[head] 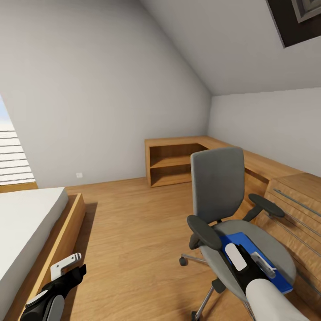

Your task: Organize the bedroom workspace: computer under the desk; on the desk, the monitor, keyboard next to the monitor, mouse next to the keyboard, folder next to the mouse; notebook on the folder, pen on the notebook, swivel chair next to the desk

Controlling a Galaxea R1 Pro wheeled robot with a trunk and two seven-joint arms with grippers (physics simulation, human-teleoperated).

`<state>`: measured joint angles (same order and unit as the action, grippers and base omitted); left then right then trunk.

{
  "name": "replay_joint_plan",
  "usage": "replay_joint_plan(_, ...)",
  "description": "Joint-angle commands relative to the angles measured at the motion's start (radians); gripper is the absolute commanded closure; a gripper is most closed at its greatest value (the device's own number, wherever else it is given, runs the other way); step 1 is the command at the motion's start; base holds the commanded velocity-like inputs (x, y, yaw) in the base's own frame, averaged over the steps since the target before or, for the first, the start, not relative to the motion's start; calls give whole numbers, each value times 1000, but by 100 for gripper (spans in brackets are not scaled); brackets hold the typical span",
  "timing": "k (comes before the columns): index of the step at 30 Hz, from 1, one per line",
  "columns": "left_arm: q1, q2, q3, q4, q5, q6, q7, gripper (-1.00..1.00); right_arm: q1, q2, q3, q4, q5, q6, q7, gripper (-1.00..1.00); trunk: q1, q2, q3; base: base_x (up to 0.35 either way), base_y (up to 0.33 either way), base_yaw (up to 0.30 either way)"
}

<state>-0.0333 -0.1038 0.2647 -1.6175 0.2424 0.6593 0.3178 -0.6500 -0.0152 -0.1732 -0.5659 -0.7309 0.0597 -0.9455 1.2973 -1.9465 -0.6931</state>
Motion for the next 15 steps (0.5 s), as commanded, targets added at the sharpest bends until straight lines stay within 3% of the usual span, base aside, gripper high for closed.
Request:
replay_joint_plan(1, -1, -1, 1, -1, 11, 3, 7, -100, 0, 0, 0, -2, -2, 6, -4, -100, 0, -1, -1, 0, 0, 0)
replay_joint_plan(15, -1, -1, 1, -1, 11, 3, 7, -100, 0, 0, 0, -2, -2, 6, -4, -100, 0, -1, -1, 0, 0, 0)
